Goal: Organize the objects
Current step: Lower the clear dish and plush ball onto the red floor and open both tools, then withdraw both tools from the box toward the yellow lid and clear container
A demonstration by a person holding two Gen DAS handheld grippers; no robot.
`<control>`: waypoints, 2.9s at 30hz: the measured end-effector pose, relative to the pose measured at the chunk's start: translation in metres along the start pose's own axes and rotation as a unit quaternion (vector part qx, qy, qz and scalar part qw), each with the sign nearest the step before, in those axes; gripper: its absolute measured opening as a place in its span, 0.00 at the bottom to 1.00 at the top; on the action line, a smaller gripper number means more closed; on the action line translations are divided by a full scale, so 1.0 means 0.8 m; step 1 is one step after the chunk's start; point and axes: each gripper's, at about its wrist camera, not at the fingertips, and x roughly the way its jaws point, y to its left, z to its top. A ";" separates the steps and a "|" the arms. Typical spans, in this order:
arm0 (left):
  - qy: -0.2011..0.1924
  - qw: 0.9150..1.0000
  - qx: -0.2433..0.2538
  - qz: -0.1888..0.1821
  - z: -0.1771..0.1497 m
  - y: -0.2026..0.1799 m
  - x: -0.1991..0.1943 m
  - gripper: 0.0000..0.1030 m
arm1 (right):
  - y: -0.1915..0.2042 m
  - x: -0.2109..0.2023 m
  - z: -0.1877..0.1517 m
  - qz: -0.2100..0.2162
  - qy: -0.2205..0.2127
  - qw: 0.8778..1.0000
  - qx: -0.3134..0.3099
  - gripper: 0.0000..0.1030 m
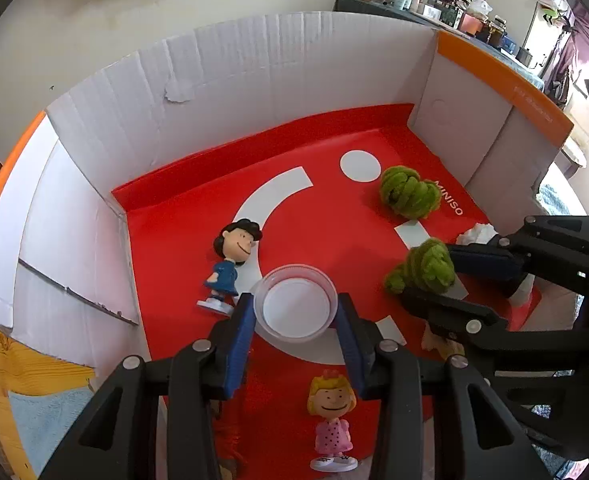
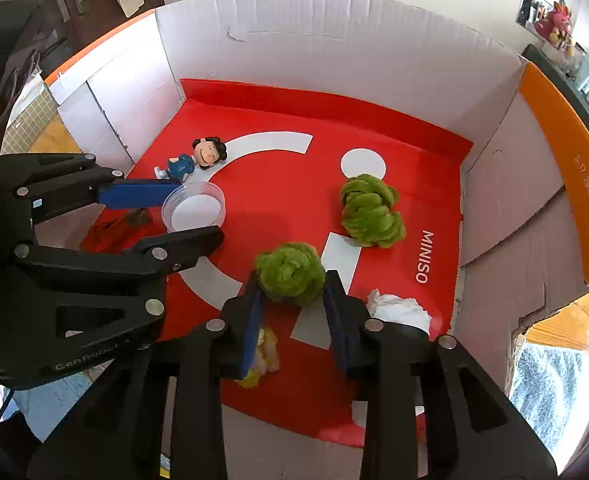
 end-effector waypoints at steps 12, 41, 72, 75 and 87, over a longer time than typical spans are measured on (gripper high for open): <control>0.002 1.000 -0.006 -0.007 0.002 -0.020 0.005 0.44 | -0.004 -0.005 -0.001 -0.004 -0.009 1.000 0.000 0.50; -0.071 0.997 -0.024 0.020 -0.021 -0.003 -0.089 0.55 | 0.004 -0.093 -0.019 -0.022 -0.090 0.996 0.005 0.64; -0.159 0.981 -0.094 0.053 -0.221 -0.058 -0.150 0.63 | 0.069 -0.150 -0.180 -0.073 -0.235 0.968 0.042 0.81; -0.164 0.980 -0.090 0.060 -0.230 -0.066 -0.144 0.63 | 0.070 -0.135 -0.188 -0.076 -0.228 0.969 0.048 0.81; -0.167 0.979 -0.093 0.075 -0.246 -0.080 -0.124 0.64 | 0.063 -0.106 -0.208 -0.075 -0.207 0.973 0.070 0.81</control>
